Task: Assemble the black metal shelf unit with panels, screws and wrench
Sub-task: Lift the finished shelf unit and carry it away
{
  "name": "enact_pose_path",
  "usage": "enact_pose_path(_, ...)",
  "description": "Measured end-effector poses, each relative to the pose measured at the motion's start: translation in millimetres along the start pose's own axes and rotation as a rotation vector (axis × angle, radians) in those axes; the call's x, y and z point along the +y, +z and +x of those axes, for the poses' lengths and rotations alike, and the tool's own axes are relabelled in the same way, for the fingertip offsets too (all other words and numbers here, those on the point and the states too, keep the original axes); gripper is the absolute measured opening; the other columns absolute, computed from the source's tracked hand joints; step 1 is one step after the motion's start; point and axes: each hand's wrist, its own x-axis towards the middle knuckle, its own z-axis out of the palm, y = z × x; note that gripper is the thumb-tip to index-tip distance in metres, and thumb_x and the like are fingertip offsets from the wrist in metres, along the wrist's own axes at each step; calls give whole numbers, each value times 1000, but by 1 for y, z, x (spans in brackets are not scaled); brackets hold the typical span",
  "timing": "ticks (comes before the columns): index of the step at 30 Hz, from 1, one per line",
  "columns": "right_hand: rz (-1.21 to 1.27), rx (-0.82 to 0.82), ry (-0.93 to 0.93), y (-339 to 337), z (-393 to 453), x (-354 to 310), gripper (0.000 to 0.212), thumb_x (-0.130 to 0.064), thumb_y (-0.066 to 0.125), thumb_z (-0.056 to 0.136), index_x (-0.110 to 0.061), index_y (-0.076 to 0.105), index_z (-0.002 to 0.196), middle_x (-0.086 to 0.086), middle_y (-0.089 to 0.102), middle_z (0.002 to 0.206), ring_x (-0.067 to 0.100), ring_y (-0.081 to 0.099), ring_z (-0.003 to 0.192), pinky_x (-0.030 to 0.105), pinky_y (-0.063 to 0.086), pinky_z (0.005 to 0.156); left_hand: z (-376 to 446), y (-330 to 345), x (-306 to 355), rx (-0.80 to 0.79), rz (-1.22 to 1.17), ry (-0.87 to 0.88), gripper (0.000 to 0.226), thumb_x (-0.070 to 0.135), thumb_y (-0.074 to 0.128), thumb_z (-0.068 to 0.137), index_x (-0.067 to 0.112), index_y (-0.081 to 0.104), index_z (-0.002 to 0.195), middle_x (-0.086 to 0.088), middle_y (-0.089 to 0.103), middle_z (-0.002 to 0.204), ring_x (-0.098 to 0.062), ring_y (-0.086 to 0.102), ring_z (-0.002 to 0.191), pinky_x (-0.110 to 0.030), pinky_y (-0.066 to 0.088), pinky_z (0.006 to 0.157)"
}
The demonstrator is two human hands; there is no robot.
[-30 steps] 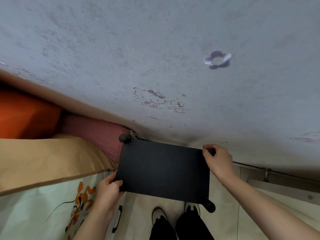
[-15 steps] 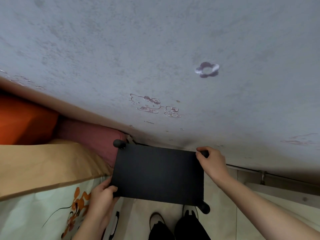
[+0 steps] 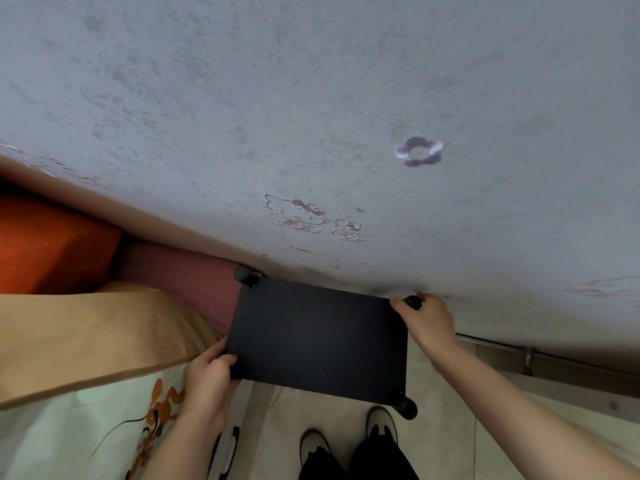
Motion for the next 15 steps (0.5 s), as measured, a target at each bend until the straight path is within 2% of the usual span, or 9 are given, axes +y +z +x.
enact_pose_path(1, 23, -45, 32, 0, 1, -2, 29, -32, 63, 92, -6, 57, 82, 8, 59, 81, 31, 61, 88, 36, 48, 71, 0, 0, 1, 5, 1, 6, 48, -10, 41, 98, 2, 51, 143, -17, 58, 140, -33, 57, 124, -45, 48, 103)
enact_pose_path(3, 69, -67, 68, 2, 2, -4, 29, -26, 60, 93, -9, 47, 74, 12, 50, 73, 30, 55, 74, 42, 51, 71, -2, 1, 4, 8, 7, 17, 46, -9, 41, 99, 2, 53, 142, -16, 60, 137, -30, 61, 115, -39, 51, 92)
enact_pose_path(5, 42, -8, 33, 7, 2, -5, 30, -20, 59, 93, -10, 43, 70, 11, 45, 66, 25, 49, 66, 34, 40, 61, -4, 2, 8, 10, -5, 27, 45, -8, 41, 99, 3, 55, 140, -13, 65, 125, -21, 64, 98, -32, 52, 76)
enact_pose_path(7, 36, 35, 10, 12, 2, -5, 34, -18, 58, 92, -11, 40, 64, 8, 43, 61, 21, 44, 60, 31, 29, 56, -5, 1, 9, 26, -24, 26, 43, -8, 41, 100, 3, 56, 139, -7, 67, 110, -14, 63, 88, -27, 50, 67)
enact_pose_path(12, 86, 89, -11, 8, 9, -5, 33, -19, 59, 92, -8, 47, 63, 9, 49, 62, 21, 49, 61, 32, 35, 59, 3, 11, 21, -32, 24, 79, 39, -4, 43, 102, 1, 55, 139, -4, 68, 106, -12, 64, 89, -27, 51, 72)
enact_pose_path(15, 133, 90, -7, 9, 10, -5, 27, -23, 60, 92, -5, 55, 73, 13, 54, 69, 27, 55, 70, 33, 39, 64, 5, 12, 26, -44, 22, 95, 39, -2, 45, 102, 2, 54, 140, -3, 68, 103, -13, 64, 88, -27, 52, 73)
